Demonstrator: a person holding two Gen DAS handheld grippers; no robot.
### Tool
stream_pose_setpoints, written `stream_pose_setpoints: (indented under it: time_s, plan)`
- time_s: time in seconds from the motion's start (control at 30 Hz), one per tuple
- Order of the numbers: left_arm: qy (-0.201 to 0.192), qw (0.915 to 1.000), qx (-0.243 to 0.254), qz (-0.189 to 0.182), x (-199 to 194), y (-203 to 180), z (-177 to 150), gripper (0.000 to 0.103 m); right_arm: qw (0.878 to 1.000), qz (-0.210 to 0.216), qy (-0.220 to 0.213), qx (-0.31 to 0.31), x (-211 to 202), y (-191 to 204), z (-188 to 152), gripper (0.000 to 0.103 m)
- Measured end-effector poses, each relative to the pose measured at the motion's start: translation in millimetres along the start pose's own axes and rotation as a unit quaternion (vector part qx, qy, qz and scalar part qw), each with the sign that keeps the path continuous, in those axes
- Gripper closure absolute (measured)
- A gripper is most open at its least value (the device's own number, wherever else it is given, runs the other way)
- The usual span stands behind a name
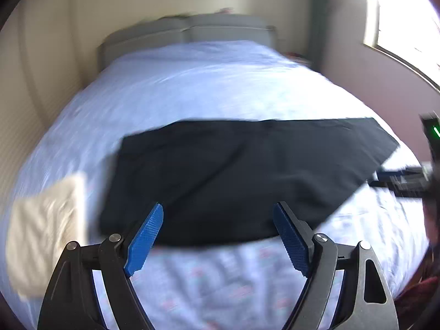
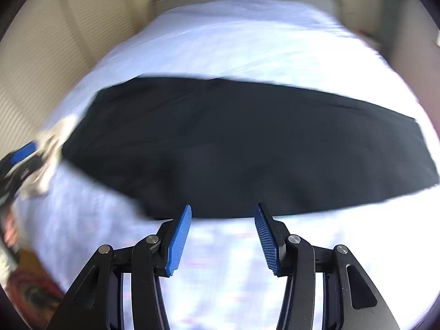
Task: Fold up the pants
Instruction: 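Grasp the trouser hem corner with the right gripper and pull it straight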
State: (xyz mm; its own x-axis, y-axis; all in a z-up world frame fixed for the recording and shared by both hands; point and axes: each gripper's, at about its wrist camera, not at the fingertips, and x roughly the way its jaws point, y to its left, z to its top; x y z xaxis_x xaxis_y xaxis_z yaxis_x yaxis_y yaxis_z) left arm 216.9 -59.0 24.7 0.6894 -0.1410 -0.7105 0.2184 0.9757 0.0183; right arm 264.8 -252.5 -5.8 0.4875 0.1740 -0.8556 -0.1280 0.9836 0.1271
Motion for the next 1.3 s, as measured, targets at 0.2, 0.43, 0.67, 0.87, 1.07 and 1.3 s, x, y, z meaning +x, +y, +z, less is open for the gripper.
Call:
stream_pose_setpoints:
  time_s: [0.2, 0.43, 0.67, 0.87, 1.07, 1.3]
  plan:
    - [0.001, 0.9941, 0.075, -0.078, 51, -133, 42, 0.021, 0.989, -0.086, -0.057, 0.107, -31, -149, 0, 0.054]
    - [0.063, 0.9846, 0.033, -0.159, 136, -256, 76, 0.021, 0.959, -0.102, -0.115, 0.237, -47, -301, -10, 0.054]
    - [0.061, 0.9854, 0.063, -0.146, 176, -330, 75, 0.021, 0.924, -0.087, -0.122, 0.353, -9, -408, -39, 0.054]
    - [0.044, 0.9851, 0.101, -0.132, 192, -367, 70, 0.021, 0.901, -0.043, -0.132, 0.411, 28, -444, -41, 0.054]
    - [0.058, 0.9839, 0.097, -0.139, 203, -371, 66, 0.021, 0.896, -0.057, -0.135, 0.42, 45, -451, -35, 0.089]
    - [0.058, 0.9838, 0.093, -0.142, 211, -375, 66, 0.021, 0.901, -0.117, -0.165, 0.385, 30, -449, -10, 0.098]
